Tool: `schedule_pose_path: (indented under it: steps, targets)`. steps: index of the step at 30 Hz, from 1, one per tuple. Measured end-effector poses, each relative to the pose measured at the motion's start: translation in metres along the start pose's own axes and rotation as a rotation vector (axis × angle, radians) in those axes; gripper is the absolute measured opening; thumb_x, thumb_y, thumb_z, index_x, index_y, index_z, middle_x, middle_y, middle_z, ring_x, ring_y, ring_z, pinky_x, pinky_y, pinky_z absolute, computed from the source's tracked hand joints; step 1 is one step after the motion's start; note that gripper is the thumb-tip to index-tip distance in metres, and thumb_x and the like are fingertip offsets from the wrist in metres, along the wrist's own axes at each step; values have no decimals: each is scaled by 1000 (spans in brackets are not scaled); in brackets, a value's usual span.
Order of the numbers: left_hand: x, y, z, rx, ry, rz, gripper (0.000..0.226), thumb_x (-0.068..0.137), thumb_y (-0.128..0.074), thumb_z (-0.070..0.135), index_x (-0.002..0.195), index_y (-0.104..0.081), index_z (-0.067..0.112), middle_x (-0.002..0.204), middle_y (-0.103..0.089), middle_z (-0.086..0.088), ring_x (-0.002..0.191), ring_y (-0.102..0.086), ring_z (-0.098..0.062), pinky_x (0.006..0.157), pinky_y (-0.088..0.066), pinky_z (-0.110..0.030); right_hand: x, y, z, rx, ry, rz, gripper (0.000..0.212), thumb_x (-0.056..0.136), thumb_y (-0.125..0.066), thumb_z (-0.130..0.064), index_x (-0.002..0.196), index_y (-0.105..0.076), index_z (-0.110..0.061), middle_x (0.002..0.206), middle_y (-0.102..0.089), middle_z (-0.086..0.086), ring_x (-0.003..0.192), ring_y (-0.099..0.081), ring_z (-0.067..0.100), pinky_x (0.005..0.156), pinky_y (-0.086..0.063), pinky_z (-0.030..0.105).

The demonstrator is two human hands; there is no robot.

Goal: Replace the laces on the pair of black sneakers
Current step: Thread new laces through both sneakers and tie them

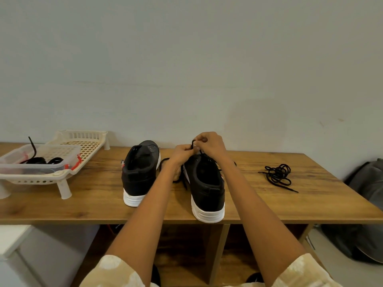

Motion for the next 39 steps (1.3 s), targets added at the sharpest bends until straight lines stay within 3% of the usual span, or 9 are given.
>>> schedule_pose_path:
  steps: [2, 7, 11, 19, 23, 27, 31, 34, 39]
  targets:
    - [0, -1, -1, -71, 31, 38, 14, 94, -58, 22, 90, -65, 11, 77, -63, -1, 71, -58, -10, 48, -45, -11, -1, 2, 3, 74, -28, -20, 15, 85, -64, -15, 97, -73, -11, 91, -69, 3, 82, -59, 11, 71, -47, 19]
    - [-2, 2, 4, -419, 147, 113, 20, 101, -44, 20, 89, -59, 16, 79, -56, 2, 61, -60, -8, 38, -42, -14, -4, 4, 23, 80, -175, -153, 23, 91, -58, -14, 110, -68, -5, 107, -66, 10, 96, -61, 20, 86, -52, 32]
    - [1, 8, -7, -486, 221, 184, 23, 101, -45, 24, 82, -59, 22, 82, -56, 3, 69, -56, -8, 58, -37, -23, -6, 4, 24, -33, -137, -247, 21, 88, -66, -21, 101, -73, -7, 103, -70, 10, 94, -62, 20, 78, -48, 27]
    - [-1, -3, 6, -409, 75, 194, 30, 99, -48, 25, 118, -62, 7, 85, -55, 2, 78, -55, -14, 57, -42, -23, -2, 1, 25, -253, -111, -236, 20, 89, -62, -24, 94, -74, -9, 90, -70, 8, 75, -57, 15, 65, -42, 25]
    - [-4, -5, 6, -263, 112, 96, 30, 99, -45, 34, 111, -64, 15, 93, -63, -1, 77, -56, -10, 58, -43, -22, -2, 5, 20, -278, -44, -104, 22, 87, -59, -30, 84, -75, -15, 88, -71, 3, 81, -63, 19, 64, -44, 28]
    - [-6, -11, 1, -130, 95, -68, 22, 94, -55, 24, 108, -69, 14, 96, -70, -2, 87, -63, -13, 67, -44, -22, 8, 18, 4, 19, 8, 92, 22, 88, -60, -32, 88, -75, -16, 103, -71, -3, 96, -61, 13, 74, -46, 30]
    - [-4, -10, 2, -154, 68, 52, 16, 95, -55, 14, 103, -69, 10, 85, -68, -1, 85, -63, -16, 66, -48, -20, 12, 24, -15, 199, 45, 155, 23, 90, -62, -30, 97, -74, -12, 106, -71, 1, 95, -60, 10, 81, -45, 26]
    - [0, -7, 1, -339, 145, 136, 22, 98, -47, 10, 114, -62, 6, 82, -62, -2, 73, -61, -15, 51, -43, -19, 10, 19, -10, 229, -10, 21, 22, 89, -65, -25, 102, -72, -8, 105, -70, 5, 88, -58, 10, 78, -47, 26]
    - [2, -1, -9, -649, 235, 213, 18, 103, -36, 17, 115, -51, 19, 80, -54, 1, 65, -60, -16, 35, -39, -19, -2, 5, 20, -121, -140, -309, 22, 87, -68, -23, 101, -74, -8, 92, -68, 8, 79, -55, 11, 57, -40, 15]
Point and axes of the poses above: each hand's wrist, its own x-axis towards the middle knuckle, its own y-axis out of the back of the hand, z = x × y, the point moved 3 cm from there along x, towards the middle knuckle
